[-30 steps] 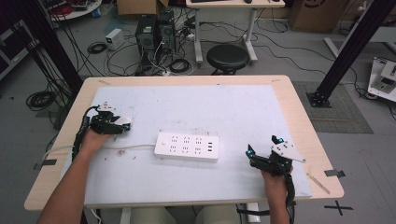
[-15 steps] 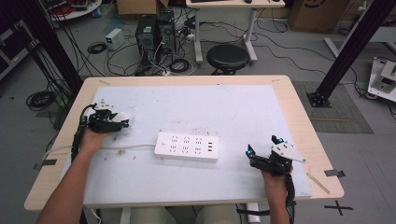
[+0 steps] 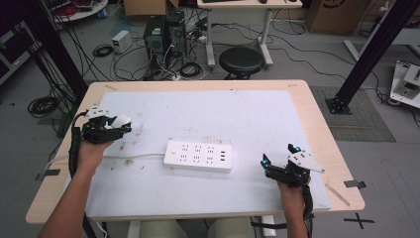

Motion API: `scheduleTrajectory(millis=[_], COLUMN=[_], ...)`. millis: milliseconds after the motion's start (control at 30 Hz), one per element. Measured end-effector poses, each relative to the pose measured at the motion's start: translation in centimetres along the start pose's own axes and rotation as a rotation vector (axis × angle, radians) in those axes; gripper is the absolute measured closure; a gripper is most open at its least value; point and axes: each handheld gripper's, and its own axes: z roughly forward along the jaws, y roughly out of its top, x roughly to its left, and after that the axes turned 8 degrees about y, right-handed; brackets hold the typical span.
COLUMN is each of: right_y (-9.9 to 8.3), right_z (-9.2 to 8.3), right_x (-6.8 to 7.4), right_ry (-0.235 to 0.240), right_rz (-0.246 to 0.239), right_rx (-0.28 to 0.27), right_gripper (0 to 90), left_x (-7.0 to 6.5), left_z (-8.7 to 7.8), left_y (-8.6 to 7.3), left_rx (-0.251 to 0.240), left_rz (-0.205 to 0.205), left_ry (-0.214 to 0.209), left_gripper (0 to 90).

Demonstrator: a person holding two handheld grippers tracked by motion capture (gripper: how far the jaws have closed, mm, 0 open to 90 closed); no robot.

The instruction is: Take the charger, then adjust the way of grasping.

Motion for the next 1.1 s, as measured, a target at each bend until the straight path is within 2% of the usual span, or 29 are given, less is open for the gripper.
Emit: scheduleTrajectory(millis=[133,333,600,867,967,1100], right_y=[0.0,0.0,0.0,0.0,0.1,0.2], right_z=[0.0,0.0,0.0,0.0,0.2,0.3], right_x=[0.0,0.0,0.0,0.0,-0.1,0.0], right_ry=[0.002,0.001,0.004,0.012,0.030,0.022], right_rz=[0.005,0.007,0.000,0.000,-0.003,-0.014], right_rx=[0.007,0.007,0.007,0.008,0.024,0.042], right_gripper=[4.0,4.0,4.0,4.0,4.0,4.0], left_x=[-1.1,-2.9,-4.9,-6.1,-6.8,-7.4], left_z=[-1.5,-3.1,-3.5,-4.3,-4.9,-5.3], left_y=[0.2,0.6,1.0,1.1,1.2,1.1], left_rx=[-0.039,-0.075,-0.110,-0.139,-0.150,-0.150], left_rz=[0.008,0.045,0.082,0.109,0.149,0.176], left_ry=[-0.013,-0.047,-0.096,-0.138,-0.168,-0.195], left_gripper=[42.5,42.5,42.5,42.5,42.5,42.5])
